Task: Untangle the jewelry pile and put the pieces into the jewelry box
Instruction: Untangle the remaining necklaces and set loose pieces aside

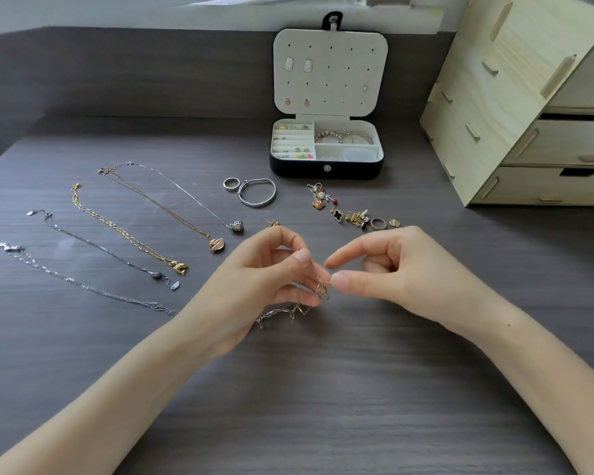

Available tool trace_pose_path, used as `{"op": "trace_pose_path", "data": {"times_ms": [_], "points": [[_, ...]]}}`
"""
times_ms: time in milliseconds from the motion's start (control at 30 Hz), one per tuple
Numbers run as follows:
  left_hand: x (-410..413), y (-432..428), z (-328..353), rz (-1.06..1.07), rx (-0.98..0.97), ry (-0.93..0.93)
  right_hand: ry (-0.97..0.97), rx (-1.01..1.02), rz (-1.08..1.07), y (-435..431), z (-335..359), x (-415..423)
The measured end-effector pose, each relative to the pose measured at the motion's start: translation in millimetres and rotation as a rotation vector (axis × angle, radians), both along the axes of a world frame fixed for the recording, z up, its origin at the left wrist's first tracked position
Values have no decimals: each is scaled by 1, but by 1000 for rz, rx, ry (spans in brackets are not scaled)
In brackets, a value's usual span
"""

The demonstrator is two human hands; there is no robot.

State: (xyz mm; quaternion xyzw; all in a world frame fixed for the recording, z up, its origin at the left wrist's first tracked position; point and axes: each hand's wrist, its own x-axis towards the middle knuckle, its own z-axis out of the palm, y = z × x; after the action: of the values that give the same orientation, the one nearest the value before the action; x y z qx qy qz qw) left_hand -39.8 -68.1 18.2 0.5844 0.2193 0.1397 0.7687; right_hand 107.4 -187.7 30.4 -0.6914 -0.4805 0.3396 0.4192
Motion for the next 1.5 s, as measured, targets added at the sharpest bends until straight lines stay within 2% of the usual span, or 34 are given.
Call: {"op": "trace_pose_path", "data": {"times_ms": [267,433,600,733,833,1033,1300,1500], "points": [[-1,-1,2,49,74,2,-167,-64,116,1,-8,-11],[-2,1,1,82,138,13,-71,-105,122,0,-5,-7],[-2,3,-7,147,358,46,64,-129,77,-1,1,-1],[-1,4,-11,182,579,101,-44,-126,52,-3,4,1],[-1,5,-12,197,641,131,-78,-103,44,-6,10,5],[-2,3,-14,138,636,111,-31,-83,44,-7,11,10],[-1,0,-6,86,431,65,-31,-103,-30,-6,7,12],[0,-3,-6,56,421,95,-189,-100,-130,-2,1,13]]}}
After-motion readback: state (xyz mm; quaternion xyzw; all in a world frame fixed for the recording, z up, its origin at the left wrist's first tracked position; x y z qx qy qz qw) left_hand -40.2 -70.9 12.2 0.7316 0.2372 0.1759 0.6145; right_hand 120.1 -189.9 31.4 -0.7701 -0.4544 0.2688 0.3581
